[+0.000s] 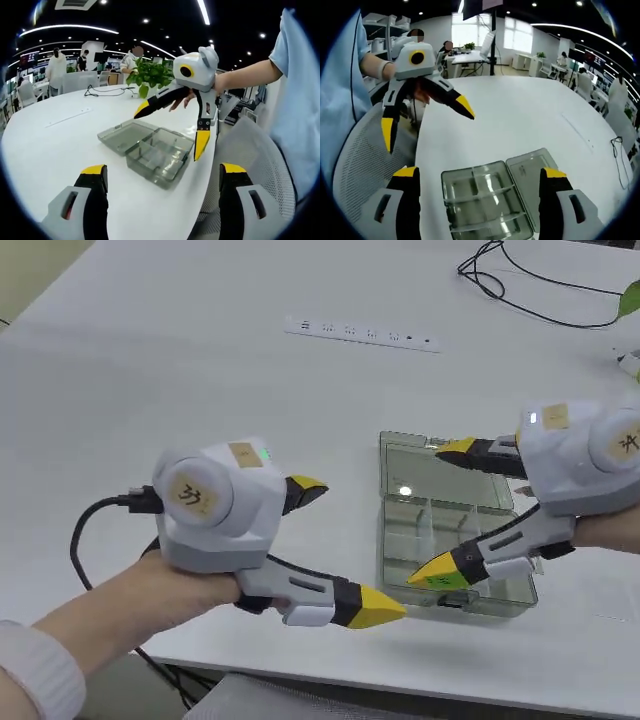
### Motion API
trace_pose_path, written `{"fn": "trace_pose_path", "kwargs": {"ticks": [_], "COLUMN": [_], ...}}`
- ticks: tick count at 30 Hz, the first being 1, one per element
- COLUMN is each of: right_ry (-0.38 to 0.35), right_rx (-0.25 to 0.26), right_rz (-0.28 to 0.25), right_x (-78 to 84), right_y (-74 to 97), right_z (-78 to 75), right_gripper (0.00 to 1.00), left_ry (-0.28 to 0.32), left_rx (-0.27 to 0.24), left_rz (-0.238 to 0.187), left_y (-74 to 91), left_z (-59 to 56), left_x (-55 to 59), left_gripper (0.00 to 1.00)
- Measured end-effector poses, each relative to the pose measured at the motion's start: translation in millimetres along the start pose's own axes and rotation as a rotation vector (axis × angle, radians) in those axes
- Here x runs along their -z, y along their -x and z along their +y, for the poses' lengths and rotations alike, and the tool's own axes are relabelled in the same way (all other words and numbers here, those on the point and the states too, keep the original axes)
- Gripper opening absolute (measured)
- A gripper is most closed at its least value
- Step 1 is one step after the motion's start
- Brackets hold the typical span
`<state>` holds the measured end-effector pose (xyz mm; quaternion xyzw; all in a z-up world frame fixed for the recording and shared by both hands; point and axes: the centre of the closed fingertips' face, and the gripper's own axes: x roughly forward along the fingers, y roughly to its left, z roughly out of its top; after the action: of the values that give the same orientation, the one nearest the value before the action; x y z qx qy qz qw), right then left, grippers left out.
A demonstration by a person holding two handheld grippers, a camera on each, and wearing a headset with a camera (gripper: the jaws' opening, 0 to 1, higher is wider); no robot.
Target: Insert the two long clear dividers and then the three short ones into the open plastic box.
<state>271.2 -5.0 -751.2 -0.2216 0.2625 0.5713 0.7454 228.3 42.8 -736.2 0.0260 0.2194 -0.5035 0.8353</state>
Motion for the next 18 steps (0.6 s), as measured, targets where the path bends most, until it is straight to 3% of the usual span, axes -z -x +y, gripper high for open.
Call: {"fn": "trace_pose_path", "kwargs": {"ticks": [5, 14, 18], "right_ry": [-0.037, -0.095, -0.121], "right_rx": [0.038, 0.105, 0.116], "right_rz": [-0.006, 0.018, 0.019], "right_x": [12.2, 59.6, 75.3], "right_y": [20.9, 75.1, 91.5], "right_z": [-2.3, -12.0, -15.6], "right_gripper": [1.00, 1.00, 1.00], "left_ry": [0.000, 0.000, 0.008], "left_rx": [-0.022, -0.067, -0.088], "left_rz": [-0.006, -0.005, -0.010], "left_y": [-0.7, -10.4, -15.4], "left_z": [1.1, -1.2, -3.7], "left_x": [-4.1, -8.5, -10.2], "left_gripper": [0.94, 0.94, 0.94]}}
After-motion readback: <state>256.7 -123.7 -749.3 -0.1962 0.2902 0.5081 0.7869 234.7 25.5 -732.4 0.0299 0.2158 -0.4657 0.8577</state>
